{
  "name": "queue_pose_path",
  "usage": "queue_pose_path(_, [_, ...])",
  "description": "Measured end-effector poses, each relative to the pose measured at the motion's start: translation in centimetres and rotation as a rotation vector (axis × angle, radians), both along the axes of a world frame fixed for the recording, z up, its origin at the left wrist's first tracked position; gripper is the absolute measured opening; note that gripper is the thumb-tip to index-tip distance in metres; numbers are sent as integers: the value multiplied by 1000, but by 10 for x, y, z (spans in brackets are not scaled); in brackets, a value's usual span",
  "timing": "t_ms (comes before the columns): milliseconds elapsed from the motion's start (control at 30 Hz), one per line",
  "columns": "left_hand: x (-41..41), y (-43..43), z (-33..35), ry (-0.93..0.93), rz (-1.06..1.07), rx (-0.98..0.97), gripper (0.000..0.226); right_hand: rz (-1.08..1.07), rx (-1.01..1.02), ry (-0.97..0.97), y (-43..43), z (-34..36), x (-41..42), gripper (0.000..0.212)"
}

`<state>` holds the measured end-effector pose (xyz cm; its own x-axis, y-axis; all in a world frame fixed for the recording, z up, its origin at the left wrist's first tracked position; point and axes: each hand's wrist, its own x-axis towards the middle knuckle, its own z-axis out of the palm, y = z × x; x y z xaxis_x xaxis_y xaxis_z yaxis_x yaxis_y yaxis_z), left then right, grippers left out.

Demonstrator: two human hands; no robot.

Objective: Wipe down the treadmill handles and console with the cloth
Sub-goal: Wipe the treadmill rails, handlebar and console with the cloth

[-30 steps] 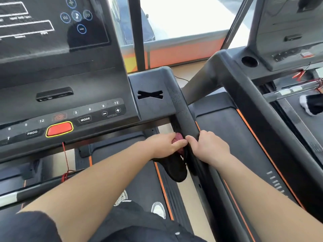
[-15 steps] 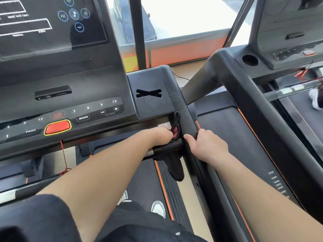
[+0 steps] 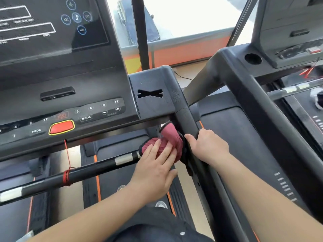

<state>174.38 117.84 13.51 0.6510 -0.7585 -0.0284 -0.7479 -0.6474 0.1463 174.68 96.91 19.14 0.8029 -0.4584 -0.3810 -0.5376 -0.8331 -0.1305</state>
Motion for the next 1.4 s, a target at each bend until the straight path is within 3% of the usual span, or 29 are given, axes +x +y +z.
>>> queue_pose_path(100, [12,-11,10,43,104,-84,73,2,-1,2,-1,-1,0,65])
queue_pose_path(200, [22,-44,10,121,276,167,85,3,-6,10,-1,-1,0,66])
queue_pose_path(267, [27,-62,8,107,311,250,77,-2,0,10,-1,-1,1,66])
queue_pose_path(367, [47,-63,12,143,199,237,50,5,-8,15,-3,-3,1,66])
queue_pose_path(433, [71,-57,13,314,150,132,39,12,-18,18,-1,-1,1,65])
queue_pose_path(567, [116,-73,14,671,153,214,43,9,-17,8,2,0,-1,64])
queue_pose_path(700, [111,-82,21,647,117,334,40,-7,-12,15,3,0,-2,64])
queue_pose_path(867, [54,-46,25,261,250,8,42,-11,7,-2,3,2,-3,65])
queue_pose_path(1000, [29,-22,27,263,268,-344,40,0,23,46,-3,9,-1,65])
queue_pose_path(1133, [55,-11,48,532,653,-735,43,21,44,45,-13,30,17,64])
queue_pose_path(1200, [67,-8,69,552,736,-892,39,9,98,-50,-12,40,30,68])
queue_pose_path(1300, [81,-3,101,496,797,-1073,39,-12,258,-183,-8,49,50,62])
queue_pose_path(1400, [93,-7,131,297,651,-1037,34,-51,321,-204,-5,47,65,65])
